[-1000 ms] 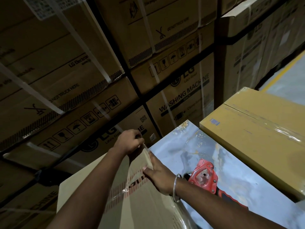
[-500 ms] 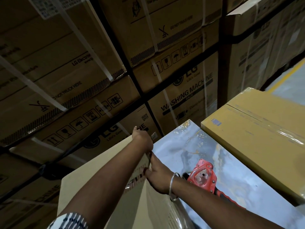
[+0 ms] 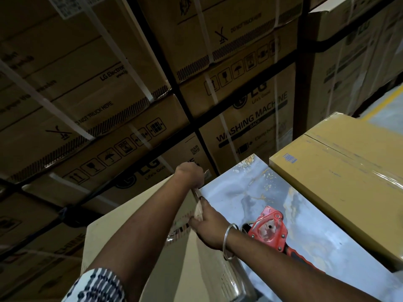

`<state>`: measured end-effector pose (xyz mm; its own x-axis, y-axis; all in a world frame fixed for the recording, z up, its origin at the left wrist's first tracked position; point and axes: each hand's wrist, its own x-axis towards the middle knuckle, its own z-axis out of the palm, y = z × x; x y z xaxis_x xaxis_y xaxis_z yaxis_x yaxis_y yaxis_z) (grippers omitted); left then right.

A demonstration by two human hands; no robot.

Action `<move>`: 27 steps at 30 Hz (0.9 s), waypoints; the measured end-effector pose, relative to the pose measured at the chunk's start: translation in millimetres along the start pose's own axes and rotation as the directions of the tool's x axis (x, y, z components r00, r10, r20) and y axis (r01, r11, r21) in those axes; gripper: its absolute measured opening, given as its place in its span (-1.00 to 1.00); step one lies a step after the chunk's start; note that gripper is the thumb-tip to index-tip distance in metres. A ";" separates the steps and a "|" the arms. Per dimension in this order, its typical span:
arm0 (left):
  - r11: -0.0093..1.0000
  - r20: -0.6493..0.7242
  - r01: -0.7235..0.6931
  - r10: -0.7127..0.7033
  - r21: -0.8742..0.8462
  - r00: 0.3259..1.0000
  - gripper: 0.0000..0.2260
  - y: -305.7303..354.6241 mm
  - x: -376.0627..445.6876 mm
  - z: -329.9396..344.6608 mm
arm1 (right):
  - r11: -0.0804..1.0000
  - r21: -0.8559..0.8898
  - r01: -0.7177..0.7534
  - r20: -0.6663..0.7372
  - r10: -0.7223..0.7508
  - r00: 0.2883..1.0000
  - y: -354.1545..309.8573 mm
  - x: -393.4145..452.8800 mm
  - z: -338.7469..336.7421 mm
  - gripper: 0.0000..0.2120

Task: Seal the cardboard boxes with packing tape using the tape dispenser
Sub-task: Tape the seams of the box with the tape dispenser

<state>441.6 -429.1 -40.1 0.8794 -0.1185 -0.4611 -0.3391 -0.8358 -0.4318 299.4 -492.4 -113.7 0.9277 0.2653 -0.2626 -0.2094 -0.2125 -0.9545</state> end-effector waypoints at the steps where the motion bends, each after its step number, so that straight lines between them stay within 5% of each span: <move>1: 1.000 0.016 -0.005 0.005 -0.025 1.000 -0.66 -3.1 1.7 -0.1 | 1.000 0.020 -0.005 -0.006 0.005 1.000 0.3 -0.5 0.6 -0.37; 6: 0.933 0.026 -0.113 0.130 -0.342 0.991 -0.62 -7.8 -2.4 5.4 | 0.996 0.066 -0.062 -0.022 0.064 0.998 1.2 -0.5 0.1 -0.45; 10: 0.637 -0.213 -0.229 0.103 -0.736 0.972 -0.65 -0.2 -23.9 22.6 | 0.995 0.030 -0.096 -0.043 0.097 0.994 -1.7 0.8 -0.4 -0.42; 13: 0.521 -0.390 -0.320 -0.027 -0.791 0.920 -0.65 10.4 -57.7 42.4 | 0.995 -0.014 -0.097 -0.051 0.096 0.994 -0.4 4.2 0.2 -0.48; 19: 0.538 -0.478 -0.305 -0.216 -0.786 0.852 -0.59 -2.6 -138.2 113.0 | 0.983 -0.116 -0.145 -0.026 0.143 0.989 -1.3 3.8 -1.2 -0.32; 22: 0.553 -0.435 -0.256 -0.221 -0.793 0.873 -0.58 -21.3 -174.3 153.5 | 0.979 -0.130 -0.156 -0.025 0.154 0.988 -3.0 5.9 -2.5 -0.54; 27: 0.711 -0.343 -0.154 -0.129 -0.686 0.931 -0.55 -41.6 -215.7 191.8 | 0.978 -0.172 -0.115 -0.002 0.117 0.993 -8.9 2.5 -4.9 -0.60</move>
<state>202.0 -266.0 -71.4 0.9767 -0.1859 -0.1076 -0.1470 -0.9437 0.2963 305.1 -494.5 -105.2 0.8976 0.2368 -0.3718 -0.2587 -0.4001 -0.8792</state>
